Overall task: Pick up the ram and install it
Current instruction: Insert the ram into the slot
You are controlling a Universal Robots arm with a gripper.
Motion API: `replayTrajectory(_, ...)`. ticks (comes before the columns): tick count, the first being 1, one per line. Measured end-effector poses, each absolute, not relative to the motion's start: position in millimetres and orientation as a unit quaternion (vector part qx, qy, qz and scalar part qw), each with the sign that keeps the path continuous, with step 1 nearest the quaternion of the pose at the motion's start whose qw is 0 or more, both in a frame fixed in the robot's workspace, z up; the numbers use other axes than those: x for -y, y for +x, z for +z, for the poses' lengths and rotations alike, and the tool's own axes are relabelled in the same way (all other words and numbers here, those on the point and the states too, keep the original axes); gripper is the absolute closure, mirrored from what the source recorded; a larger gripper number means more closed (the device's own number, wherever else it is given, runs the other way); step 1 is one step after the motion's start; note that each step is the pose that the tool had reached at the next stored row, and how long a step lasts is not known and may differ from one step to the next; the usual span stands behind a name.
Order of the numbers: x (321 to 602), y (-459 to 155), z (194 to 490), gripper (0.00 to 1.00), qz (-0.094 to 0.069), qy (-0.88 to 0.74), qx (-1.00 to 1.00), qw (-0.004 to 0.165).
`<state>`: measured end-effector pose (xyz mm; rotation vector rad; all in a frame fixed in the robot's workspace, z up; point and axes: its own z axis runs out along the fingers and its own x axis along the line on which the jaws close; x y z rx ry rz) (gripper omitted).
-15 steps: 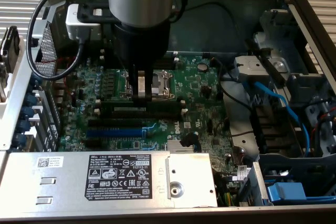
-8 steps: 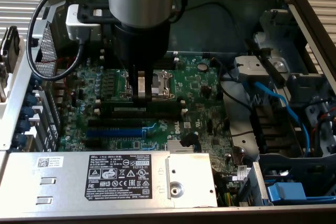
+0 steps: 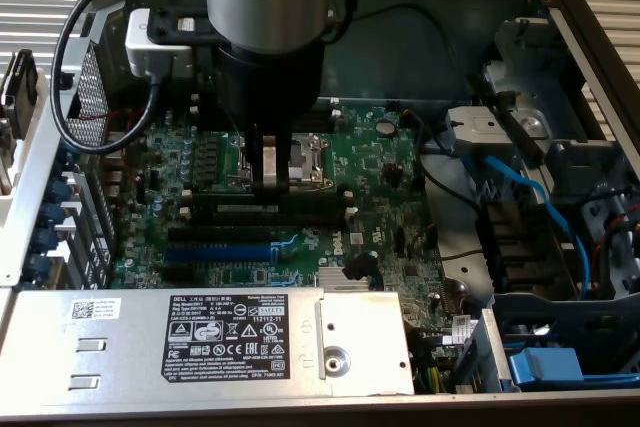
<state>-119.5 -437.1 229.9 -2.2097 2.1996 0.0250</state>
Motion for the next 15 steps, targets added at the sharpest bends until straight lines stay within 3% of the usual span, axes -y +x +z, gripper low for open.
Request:
replayTrajectory(5, 437.1, -119.4, 229.9, 0.87, 0.008, -0.709, -0.705, 0.012)
replayTrajectory(6, 437.1, -119.4, 229.8, 0.80, 0.008, -0.709, -0.705, 0.012)
replayTrajectory(15, 437.1, -119.5, 230.0, 0.80, 0.008, -0.709, -0.705, 0.012)
